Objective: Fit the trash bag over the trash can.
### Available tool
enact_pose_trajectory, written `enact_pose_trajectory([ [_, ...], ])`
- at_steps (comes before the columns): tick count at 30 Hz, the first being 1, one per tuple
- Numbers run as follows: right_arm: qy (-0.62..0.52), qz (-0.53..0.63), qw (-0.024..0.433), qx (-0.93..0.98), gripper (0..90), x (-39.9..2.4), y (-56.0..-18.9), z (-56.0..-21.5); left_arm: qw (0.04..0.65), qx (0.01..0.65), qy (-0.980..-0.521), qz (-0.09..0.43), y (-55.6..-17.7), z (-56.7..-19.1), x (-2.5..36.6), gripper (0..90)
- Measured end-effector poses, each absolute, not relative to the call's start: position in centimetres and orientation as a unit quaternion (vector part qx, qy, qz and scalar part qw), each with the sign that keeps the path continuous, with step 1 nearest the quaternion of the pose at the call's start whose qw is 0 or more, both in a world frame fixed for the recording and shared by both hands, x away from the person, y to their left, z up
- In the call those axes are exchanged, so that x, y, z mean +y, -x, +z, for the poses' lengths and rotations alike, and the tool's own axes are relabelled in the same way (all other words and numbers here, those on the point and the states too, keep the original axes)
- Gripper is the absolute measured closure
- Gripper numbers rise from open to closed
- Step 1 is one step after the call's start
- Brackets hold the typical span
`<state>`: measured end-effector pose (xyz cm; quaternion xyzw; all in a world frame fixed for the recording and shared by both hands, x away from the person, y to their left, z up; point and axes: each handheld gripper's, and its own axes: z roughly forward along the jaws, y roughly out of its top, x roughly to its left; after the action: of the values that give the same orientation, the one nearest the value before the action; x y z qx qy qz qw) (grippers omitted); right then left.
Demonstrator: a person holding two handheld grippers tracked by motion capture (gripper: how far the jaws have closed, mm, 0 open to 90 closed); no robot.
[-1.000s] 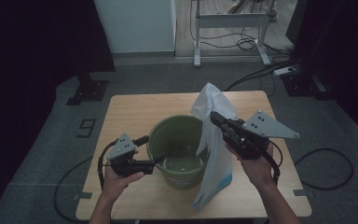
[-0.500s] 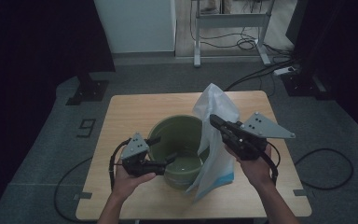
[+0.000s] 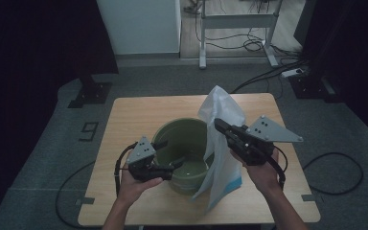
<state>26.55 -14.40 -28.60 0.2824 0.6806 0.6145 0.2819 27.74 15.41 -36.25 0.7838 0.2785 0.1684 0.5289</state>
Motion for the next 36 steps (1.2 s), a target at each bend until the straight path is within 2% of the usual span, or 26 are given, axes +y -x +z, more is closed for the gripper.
enact_pose_trajectory([
  [8,-0.245,0.634,0.269,0.683,89.5,-12.7,-25.1,-26.6,0.540,0.284,-0.771,0.180,-27.0,-35.6,16.9,19.7],
  [14,-0.236,0.627,0.265,0.693,89.5,-11.6,-25.1,-26.6,0.545,0.283,-0.768,0.182,-26.5,-35.6,17.5,19.7],
  [25,-0.256,0.590,0.248,0.725,89.5,-11.1,-26.9,-30.0,0.544,0.269,-0.774,0.180,-26.2,-35.6,16.6,19.6],
  [36,-0.275,0.578,0.237,0.731,89.5,-11.7,-27.6,-31.7,0.536,0.255,-0.786,0.172,-26.1,-36.0,15.3,18.8],
])
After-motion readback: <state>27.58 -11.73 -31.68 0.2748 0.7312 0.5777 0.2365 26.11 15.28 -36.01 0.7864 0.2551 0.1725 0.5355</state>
